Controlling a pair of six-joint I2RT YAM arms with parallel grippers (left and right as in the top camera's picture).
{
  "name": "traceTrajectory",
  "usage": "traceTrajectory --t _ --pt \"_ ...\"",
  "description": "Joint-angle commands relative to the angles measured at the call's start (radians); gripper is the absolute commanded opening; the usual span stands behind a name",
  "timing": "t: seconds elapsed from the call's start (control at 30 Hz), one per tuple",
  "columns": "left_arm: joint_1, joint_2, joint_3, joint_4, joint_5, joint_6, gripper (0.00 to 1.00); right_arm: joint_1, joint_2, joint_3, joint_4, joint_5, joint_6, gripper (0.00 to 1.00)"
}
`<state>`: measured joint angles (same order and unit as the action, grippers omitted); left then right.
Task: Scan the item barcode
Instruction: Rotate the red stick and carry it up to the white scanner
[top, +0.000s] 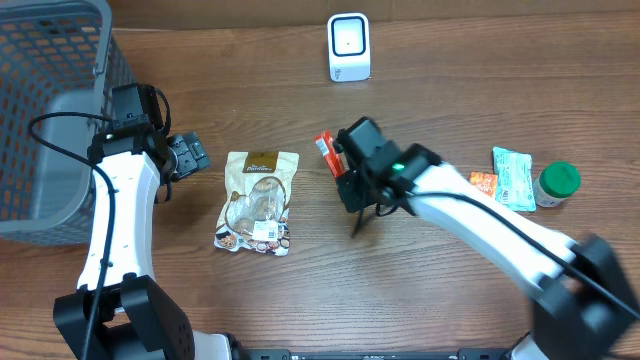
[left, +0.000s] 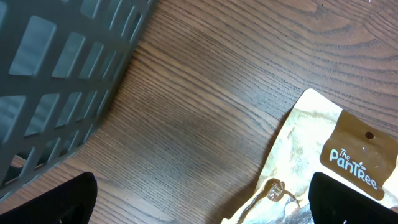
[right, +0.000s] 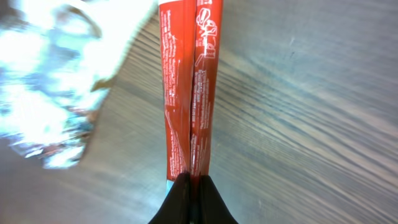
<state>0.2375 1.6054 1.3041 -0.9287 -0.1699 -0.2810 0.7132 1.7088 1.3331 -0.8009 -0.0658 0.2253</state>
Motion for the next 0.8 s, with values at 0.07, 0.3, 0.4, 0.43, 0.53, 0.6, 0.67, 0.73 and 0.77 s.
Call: traceTrajectory --t 0.07,0.3,0.4,0.43,0.53,0.6,0.67,0.73,0.77 --pt "-0.002 -0.008 0.006 -0.002 -0.013 0.011 1.0 -0.025 -0.183 0.003 -0.103 -0.008 -0.08 0.03" --pt "-0.002 -0.008 0.006 -0.002 -0.013 0.011 1.0 -0.103 -0.357 0.003 -0.273 -0.173 -0.244 0.04" --pt "-0.002 -0.008 0.006 -0.002 -0.013 0.011 1.0 -0.137 -0.411 0.003 -0.326 -0.246 -0.338 0.04" --pt "-0.002 -0.008 0.006 -0.002 -0.013 0.011 1.0 -0.148 -0.429 0.003 -0.345 -0.275 -0.377 0.04" --pt "-0.002 -0.008 0.006 -0.002 -0.013 0.011 1.0 -0.171 -0.465 0.003 -0.392 -0.36 -0.481 0.04" --pt "-0.002 -0.008 0.006 -0.002 -0.013 0.011 1.0 -0.175 -0.475 0.003 -0.423 -0.411 -0.551 0.04" --pt "-0.002 -0.008 0.006 -0.002 -0.013 0.011 1.0 -0.175 -0.476 0.003 -0.455 -0.462 -0.616 0.04" --pt "-0.002 -0.008 0.006 -0.002 -0.013 0.011 1.0 -0.175 -0.474 0.003 -0.478 -0.485 -0.656 0.04" --pt "-0.002 -0.008 0.006 -0.002 -0.013 0.011 1.0 -0.175 -0.474 0.003 -0.49 -0.486 -0.678 0.04"
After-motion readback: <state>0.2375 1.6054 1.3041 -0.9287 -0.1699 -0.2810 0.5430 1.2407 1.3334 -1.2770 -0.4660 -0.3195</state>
